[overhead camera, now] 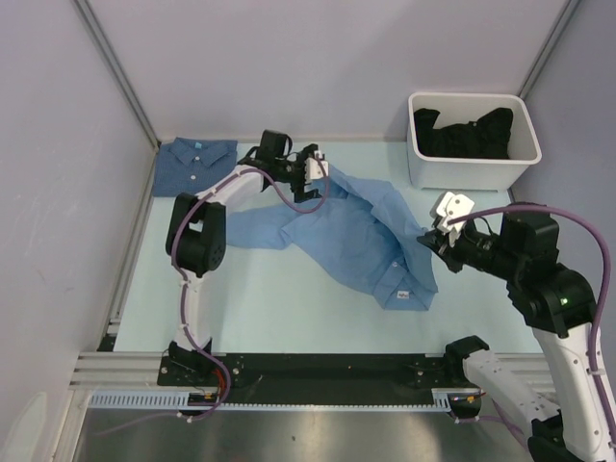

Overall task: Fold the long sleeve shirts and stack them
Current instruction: Flatten the shirt out

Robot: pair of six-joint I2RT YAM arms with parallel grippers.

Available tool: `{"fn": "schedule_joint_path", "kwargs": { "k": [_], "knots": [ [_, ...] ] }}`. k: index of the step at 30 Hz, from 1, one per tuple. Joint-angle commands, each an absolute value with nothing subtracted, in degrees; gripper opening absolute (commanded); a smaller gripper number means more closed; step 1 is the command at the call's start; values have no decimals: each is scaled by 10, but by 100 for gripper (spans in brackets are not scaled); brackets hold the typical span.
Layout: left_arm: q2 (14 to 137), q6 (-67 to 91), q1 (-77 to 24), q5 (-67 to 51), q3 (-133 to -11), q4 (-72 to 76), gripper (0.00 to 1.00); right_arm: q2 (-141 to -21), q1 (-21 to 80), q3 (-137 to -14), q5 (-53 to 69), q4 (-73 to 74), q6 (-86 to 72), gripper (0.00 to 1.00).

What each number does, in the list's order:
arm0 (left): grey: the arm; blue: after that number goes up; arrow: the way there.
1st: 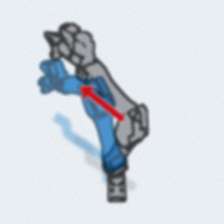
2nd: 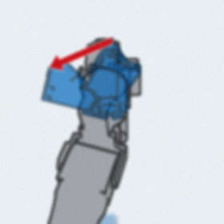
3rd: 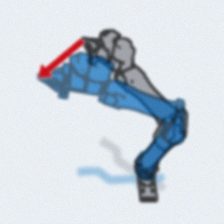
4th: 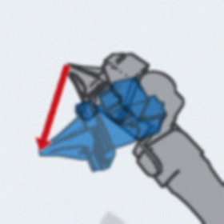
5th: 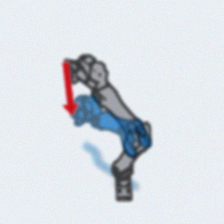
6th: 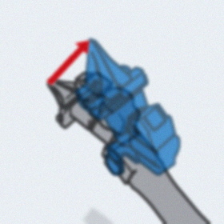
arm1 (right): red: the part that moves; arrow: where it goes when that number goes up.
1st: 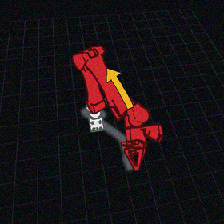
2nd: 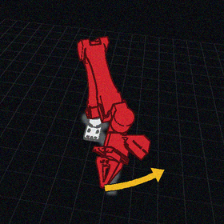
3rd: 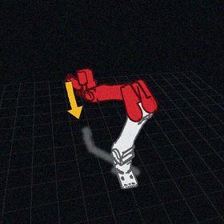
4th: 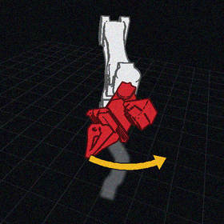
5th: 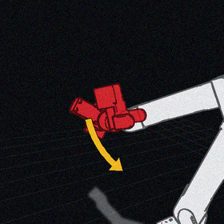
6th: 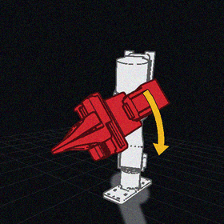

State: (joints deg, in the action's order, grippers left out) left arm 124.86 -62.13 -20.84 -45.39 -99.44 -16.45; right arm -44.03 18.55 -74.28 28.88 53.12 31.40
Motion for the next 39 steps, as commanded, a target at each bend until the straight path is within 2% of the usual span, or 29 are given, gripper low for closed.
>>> {"fn": "schedule_joint_path", "kwargs": {
  "k": [1, 5, 8, 18, 23, 25, 28, 31, 32, 35, 39],
  "knots": [
    [1197, -664, -212, -482, -1002, -163, 99, -417, 188, -731, 278, 562, 337, 0],
    [1203, -684, -214, -476, -1025, -188, 97, -405, 188, -722, 265, 570, 335, 0],
    [1208, -713, -219, -466, -1032, -209, 91, -399, 186, -720, 265, 572, 333, 0],
    [1254, -758, -229, -443, -1107, -273, 58, -381, 178, -708, 258, 582, 337, 0],
    [1285, -782, -230, -420, -1134, -292, 66, -376, 176, -701, 256, 580, 331, 0],
    [1305, -799, -232, -420, -1156, -307, 65, -375, 176, -700, 258, 581, 330, 0],
    [1330, -822, -235, -411, -1197, -343, 59, -374, 175, -700, 257, 580, 328, 0],
    [1360, -845, -236, -396, -1239, -386, 45, -372, 175, -701, 255, 581, 327, 0],
    [1362, -846, -236, -393, -1243, -394, 33, -370, 174, -700, 254, 581, 327, 0],
    [1348, -867, -236, -384, -1230, -431, 16, -365, 175, -694, 247, 575, 324, 0],
    [1284, -871, -233, -381, -1162, -454, 3, -362, 174, -686, 231, 551, 316, 0]
  ]
}}
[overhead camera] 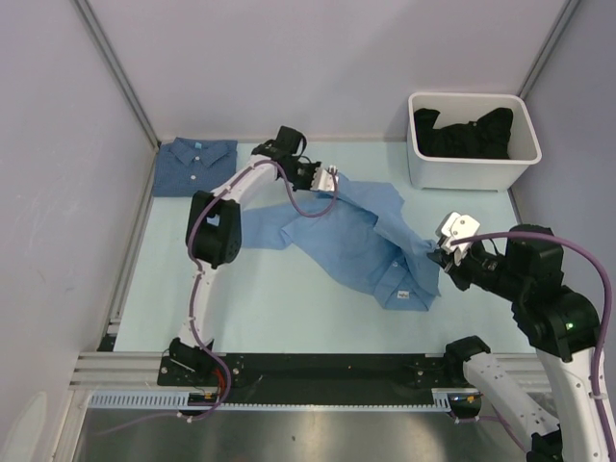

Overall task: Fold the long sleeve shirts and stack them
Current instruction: Flatten the shirt out

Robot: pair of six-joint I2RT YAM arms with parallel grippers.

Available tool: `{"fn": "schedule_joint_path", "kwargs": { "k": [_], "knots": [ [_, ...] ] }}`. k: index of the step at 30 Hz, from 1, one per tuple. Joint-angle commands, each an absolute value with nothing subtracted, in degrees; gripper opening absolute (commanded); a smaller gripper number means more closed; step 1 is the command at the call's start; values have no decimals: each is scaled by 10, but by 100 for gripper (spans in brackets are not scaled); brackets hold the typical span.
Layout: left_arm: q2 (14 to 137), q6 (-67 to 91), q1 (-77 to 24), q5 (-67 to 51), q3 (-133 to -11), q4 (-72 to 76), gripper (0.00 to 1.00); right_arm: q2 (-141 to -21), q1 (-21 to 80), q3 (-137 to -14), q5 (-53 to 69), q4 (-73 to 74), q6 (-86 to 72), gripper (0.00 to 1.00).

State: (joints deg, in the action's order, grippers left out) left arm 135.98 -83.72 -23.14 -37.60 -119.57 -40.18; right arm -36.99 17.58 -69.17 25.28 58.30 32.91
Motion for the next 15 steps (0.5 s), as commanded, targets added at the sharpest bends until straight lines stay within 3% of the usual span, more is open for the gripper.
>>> {"fn": "schedule_joint_path", "kwargs": {
  "k": [1, 4, 8, 12, 15],
  "knots": [
    [1272, -863, -231, -381, -1138, -461, 0, -364, 174, -683, 224, 534, 313, 0],
    [1220, -778, -218, -392, -1116, -466, 0, -371, 174, -672, 177, 457, 274, 0],
    [1138, -523, -185, -389, -1114, -411, 0, -415, 168, -664, 117, 309, 215, 0],
    [1043, -370, -153, -338, -1112, -386, 0, -502, 121, -703, 141, 163, 150, 0],
    [948, -317, -135, -309, -1070, -395, 0, -591, 23, -759, 200, 98, 38, 0]
  ]
}}
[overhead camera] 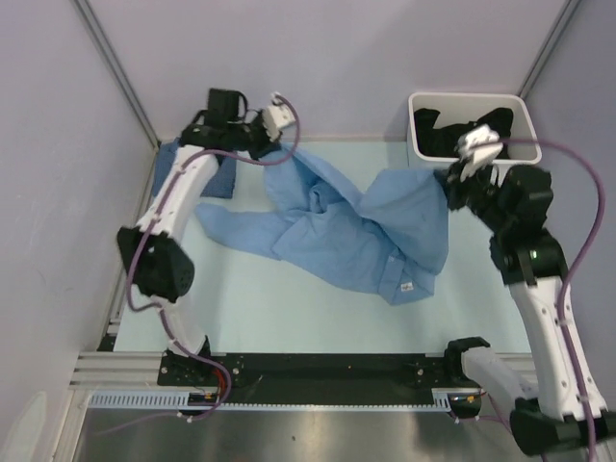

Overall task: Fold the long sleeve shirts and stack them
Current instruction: Flatten the shirt out

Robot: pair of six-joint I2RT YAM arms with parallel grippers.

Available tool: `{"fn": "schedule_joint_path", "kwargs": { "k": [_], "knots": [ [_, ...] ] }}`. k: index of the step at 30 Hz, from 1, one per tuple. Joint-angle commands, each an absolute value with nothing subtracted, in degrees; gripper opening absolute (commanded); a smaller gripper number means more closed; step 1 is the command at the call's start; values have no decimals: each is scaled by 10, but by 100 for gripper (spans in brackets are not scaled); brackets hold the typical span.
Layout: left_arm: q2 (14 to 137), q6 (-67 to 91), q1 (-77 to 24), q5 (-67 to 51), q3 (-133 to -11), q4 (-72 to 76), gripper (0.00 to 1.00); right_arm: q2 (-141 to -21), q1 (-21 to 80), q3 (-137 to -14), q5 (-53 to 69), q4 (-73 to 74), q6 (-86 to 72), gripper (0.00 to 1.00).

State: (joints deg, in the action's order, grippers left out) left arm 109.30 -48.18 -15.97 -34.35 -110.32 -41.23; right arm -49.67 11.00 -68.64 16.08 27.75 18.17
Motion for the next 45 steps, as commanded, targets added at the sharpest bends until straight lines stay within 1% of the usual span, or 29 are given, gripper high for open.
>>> {"fn": "schedule_joint_path", "kwargs": {
  "k": [1, 3, 6, 10, 15, 18, 20, 21, 22, 25, 26, 27, 28, 29, 30, 31, 32, 33, 34, 35, 37, 38, 39, 40, 41, 42, 43, 44, 45],
  "knots": [
    [924, -307, -131, -304, -1052, -395, 0, -608, -27, -802, 215, 92, 9, 0],
    [847, -291, -122, -291, -995, -396, 0, -644, -69, -837, 259, 97, -70, 0],
    [755, -274, -121, -280, -935, -408, 0, -650, -111, -869, 302, 114, -146, 0],
    [666, -258, -121, -280, -896, -444, 0, -611, -104, -854, 314, 147, -190, 0],
    [613, -279, -121, -267, -874, -510, 0, -577, -67, -856, 281, 195, -162, 0],
    [622, -302, -121, -256, -868, -533, 0, -581, -46, -844, 258, 186, -156, 0],
    [652, -296, -118, -232, -865, -523, 0, -605, -40, -833, 245, 161, -155, 0],
    [668, -287, -114, -229, -867, -502, 0, -618, -30, -823, 243, 121, -154, 0],
    [703, -258, -109, -228, -868, -484, 0, -631, -24, -821, 236, 102, -149, 0],
    [785, -229, -104, -219, -920, -421, 0, -721, -10, -845, 223, 5, -146, 0],
    [858, -225, -104, -211, -983, -391, 0, -789, -7, -864, 210, -52, -147, 0],
    [897, -218, -103, -202, -1027, -377, 0, -824, -4, -921, 207, -71, -149, 0],
    [985, -215, -101, -193, -1081, -367, 0, -864, -4, -956, 189, -87, -153, 0],
    [1024, -214, -100, -177, -1208, -354, 0, -929, -4, -993, 173, -109, -163, 0],
    [1073, -207, -99, -169, -1280, -345, 0, -967, -4, -1091, 161, -115, -176, 0],
    [1112, -202, -95, -165, -1351, -333, 0, -1000, -7, -1146, 152, -117, -184, 0],
    [1179, -200, -93, -164, -1482, -297, 0, -1030, -9, -1217, 145, -108, -199, 0],
    [1197, -193, -93, -153, -1525, -260, 0, -1091, -11, -1282, 140, -105, -205, 0],
    [1203, -189, -92, -150, -1546, -210, 0, -1118, -15, -1418, 130, -104, -207, 0],
    [1176, -184, -92, -155, -1525, -96, 0, -1147, -17, -1481, 121, -103, -214, 0],
    [1125, -164, -93, -161, -1451, 38, 0, -1184, -22, -1599, 111, -123, -221, 0],
    [1104, -158, -93, -162, -1388, 140, 0, -1176, -24, -1598, 111, -160, -218, 0],
    [1074, -163, -93, -167, -1375, 166, 0, -1157, -25, -1572, 109, -185, -209, 0],
    [1067, -162, -91, -163, -1372, 176, 0, -1090, -26, -1528, 106, -216, -207, 0],
    [1060, -163, -88, -168, -1368, 170, 0, -1056, -31, -1407, 109, -286, -203, 0],
    [1039, -157, -80, -186, -1358, 160, 0, -1018, -31, -1357, 119, -304, -172, 0],
    [1023, -156, -63, -245, -1337, 147, 0, -966, -30, -1314, 140, -306, -166, 0],
    [1000, -158, -57, -275, -1264, 139, 0, -936, -39, -1223, 157, -279, -167, 0],
    [978, -196, -52, -306, -1217, 125, 0, -909, -42, -1176, 178, -263, -160, 0]
  ]
}}
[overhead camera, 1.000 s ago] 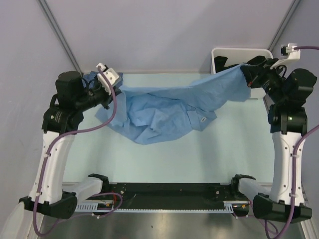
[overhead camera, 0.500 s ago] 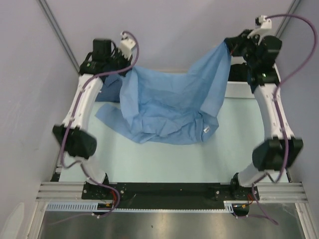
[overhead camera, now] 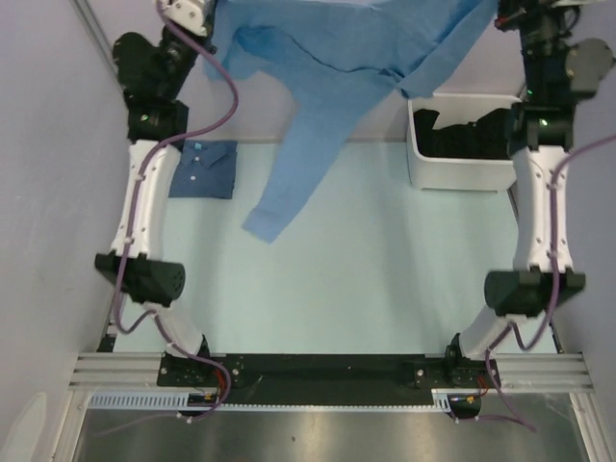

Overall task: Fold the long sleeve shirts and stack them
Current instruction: Flatten the shirt out

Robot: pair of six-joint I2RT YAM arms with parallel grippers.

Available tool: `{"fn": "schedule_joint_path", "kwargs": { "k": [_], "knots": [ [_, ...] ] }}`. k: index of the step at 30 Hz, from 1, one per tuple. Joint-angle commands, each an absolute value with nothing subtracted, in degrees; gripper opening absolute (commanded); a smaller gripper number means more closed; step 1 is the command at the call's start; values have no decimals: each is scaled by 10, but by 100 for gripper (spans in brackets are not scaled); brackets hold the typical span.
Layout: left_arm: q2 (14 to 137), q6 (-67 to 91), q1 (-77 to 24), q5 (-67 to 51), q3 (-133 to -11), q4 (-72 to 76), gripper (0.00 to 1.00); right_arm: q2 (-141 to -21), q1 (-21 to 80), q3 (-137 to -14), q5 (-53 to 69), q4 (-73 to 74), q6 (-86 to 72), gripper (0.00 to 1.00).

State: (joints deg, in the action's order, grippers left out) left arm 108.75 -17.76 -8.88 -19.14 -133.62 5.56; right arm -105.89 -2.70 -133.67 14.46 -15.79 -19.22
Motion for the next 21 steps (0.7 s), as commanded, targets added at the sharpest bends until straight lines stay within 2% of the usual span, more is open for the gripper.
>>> {"fn": "schedule_joint_path", "kwargs": {
  "k": [1, 2, 3, 4, 5, 7, 11, 13, 18, 20, 21],
  "knots": [
    [927, -226, -49, -355, -1166, 81, 0, -844, -43, -1106, 221, -250, -144, 0],
    [900, -261, -48, -371, -1058, 58, 0, -812, -43, -1045, 233, -214, -135, 0],
    [873, -332, -48, -386, -1000, 35, 0, -780, -47, -921, 253, -198, -124, 0],
    [818, -364, -48, -395, -893, -15, 0, -716, -47, -869, 324, -145, -46, 0],
    [794, -414, -48, -400, -844, -45, 0, -688, -46, -772, 334, -108, -10, 0],
    [724, -476, -48, -409, -707, -137, 0, -634, -47, -697, 386, -8, 103, 0],
    [615, -578, -50, -389, -484, -211, 0, -526, -35, -572, 431, 180, 292, 0],
    [582, -601, -61, -367, -377, -227, 0, -508, -16, -525, 432, 275, 379, 0],
    [555, -657, -93, -288, -278, -263, 2, -505, 49, -477, 400, 444, 532, 0],
    [570, -659, -93, -272, -280, -290, 18, -515, 82, -475, 391, 539, 601, 0],
    [583, -657, -93, -259, -287, -329, 26, -525, 93, -479, 380, 570, 610, 5]
  ]
}}
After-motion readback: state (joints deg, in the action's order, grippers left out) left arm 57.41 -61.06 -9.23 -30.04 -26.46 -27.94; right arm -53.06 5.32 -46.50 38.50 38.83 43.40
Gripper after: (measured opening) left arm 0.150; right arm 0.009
